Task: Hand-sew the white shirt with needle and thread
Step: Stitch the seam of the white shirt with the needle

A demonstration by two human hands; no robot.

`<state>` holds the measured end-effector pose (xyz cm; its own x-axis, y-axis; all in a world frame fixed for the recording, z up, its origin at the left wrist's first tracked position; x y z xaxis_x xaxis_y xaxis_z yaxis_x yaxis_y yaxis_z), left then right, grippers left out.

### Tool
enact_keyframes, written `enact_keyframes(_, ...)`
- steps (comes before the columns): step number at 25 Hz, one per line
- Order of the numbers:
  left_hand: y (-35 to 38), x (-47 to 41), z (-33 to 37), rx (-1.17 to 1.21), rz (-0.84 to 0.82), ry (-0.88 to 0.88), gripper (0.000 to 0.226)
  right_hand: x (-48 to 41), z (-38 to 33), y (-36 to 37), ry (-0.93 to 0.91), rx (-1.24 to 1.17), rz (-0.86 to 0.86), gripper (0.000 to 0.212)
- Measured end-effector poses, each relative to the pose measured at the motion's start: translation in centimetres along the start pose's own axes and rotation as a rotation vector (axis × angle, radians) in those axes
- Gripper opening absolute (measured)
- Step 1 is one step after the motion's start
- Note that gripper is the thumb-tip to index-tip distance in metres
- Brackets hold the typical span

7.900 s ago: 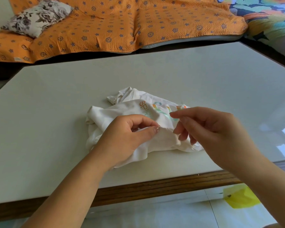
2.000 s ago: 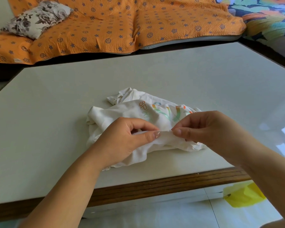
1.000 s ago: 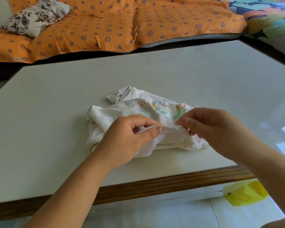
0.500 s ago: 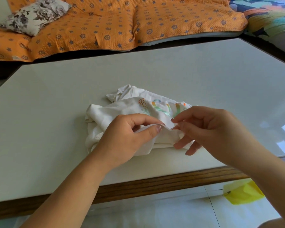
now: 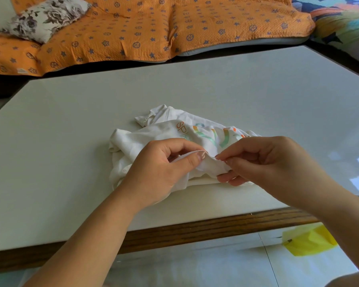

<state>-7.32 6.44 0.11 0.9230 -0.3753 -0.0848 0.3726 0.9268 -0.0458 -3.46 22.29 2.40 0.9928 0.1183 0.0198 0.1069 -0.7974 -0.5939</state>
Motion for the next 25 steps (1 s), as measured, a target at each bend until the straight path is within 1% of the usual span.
enact_keyframes(3,0.0,-0.1,0.0,0.009,0.007,-0.007,0.011,-0.1,0.1,0.1,0.002,-0.012,-0.012,0.024)
enact_keyframes(6,0.0,0.0,0.0,0.029,0.011,-0.014,0.018,-0.2,0.2,0.2,0.002,-0.023,-0.027,0.024)
enact_keyframes(9,0.2,0.0,-0.1,0.054,0.001,-0.033,0.020,-0.2,0.3,0.5,-0.002,-0.035,-0.056,0.022)
enact_keyframes(14,0.8,-0.1,-0.8,0.142,-0.032,-0.110,0.017,-0.4,0.3,1.1,-0.017,-0.098,-0.098,0.022)
enact_keyframes(18,1.0,-0.2,-1.3,0.277,-0.005,-0.163,0.014,-0.8,0.7,1.8,0.017,-0.169,-0.121,0.016)
enact_keyframes(21,1.1,-0.1,-1.5,0.349,0.017,-0.187,0.008,-1.1,0.9,1.8,0.021,-0.178,-0.087,0.015)
enact_keyframes(25,0.9,-0.1,-1.6,0.379,0.046,-0.202,0.016,-1.2,1.0,1.5,0.016,-0.194,-0.012,0.011)
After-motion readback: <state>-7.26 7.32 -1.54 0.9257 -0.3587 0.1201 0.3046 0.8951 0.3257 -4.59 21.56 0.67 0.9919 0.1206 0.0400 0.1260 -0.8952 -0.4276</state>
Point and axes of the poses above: each hand's wrist, its own x-axis away from the middle knuckle, its own y-axis out of the palm, z = x × y, the point moved 9 cm from there along -x, towards the middle knuckle, and after that the axes turned 15 degrees about x, right-handed, at the moved point
